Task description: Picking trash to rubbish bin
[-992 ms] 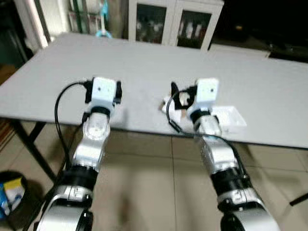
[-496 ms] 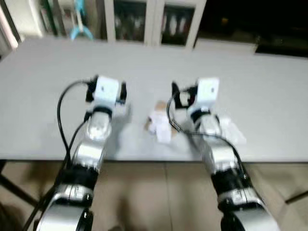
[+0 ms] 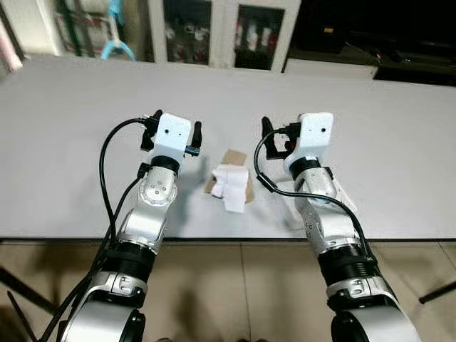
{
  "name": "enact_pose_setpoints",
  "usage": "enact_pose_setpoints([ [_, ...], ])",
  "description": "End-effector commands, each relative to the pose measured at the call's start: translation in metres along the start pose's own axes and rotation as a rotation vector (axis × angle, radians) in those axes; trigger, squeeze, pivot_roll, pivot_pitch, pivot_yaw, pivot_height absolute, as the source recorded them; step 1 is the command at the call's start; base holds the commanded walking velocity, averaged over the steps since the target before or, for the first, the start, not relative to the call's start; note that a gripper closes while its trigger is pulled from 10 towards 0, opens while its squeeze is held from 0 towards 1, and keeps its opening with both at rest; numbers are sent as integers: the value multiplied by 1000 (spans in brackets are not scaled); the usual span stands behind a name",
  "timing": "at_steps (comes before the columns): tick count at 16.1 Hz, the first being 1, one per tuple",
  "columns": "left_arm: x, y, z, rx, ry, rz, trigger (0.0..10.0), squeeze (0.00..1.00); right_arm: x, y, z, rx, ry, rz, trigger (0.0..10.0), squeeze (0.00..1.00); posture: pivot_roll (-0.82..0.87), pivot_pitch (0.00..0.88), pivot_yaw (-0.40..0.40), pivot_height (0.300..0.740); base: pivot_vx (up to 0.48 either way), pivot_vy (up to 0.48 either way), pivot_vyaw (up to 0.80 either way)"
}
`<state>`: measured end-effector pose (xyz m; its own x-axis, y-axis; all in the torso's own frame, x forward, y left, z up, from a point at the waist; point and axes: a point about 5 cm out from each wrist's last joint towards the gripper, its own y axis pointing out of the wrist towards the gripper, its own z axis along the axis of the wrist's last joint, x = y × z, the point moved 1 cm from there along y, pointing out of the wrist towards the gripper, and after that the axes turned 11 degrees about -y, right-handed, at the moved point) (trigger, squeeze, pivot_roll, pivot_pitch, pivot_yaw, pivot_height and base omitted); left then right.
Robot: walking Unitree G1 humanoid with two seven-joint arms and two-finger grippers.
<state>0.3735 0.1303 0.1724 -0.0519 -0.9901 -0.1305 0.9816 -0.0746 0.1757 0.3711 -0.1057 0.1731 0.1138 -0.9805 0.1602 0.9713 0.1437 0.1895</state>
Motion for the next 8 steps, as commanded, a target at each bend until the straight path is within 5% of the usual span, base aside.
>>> enact_pose_setpoints([
  [1, 1, 0, 0, -2, -5, -8, 10000, 0, 3, -1, -3, -13, 5, -1, 10000, 0, 14, 26, -84, 740, 0, 0, 0],
  [5, 1, -1, -1, -10, 20, -9, 10000, 0, 1, -2, -4, -19, 0, 14, 10000, 0, 14, 28, -84, 740, 0, 0, 0],
  [8, -1, 0, -2, -19, 36, 11, 10000, 0, -2, -3, -6, -28, -19, 36, 10000, 0, 12, 29, -84, 740, 0, -377, 0],
])
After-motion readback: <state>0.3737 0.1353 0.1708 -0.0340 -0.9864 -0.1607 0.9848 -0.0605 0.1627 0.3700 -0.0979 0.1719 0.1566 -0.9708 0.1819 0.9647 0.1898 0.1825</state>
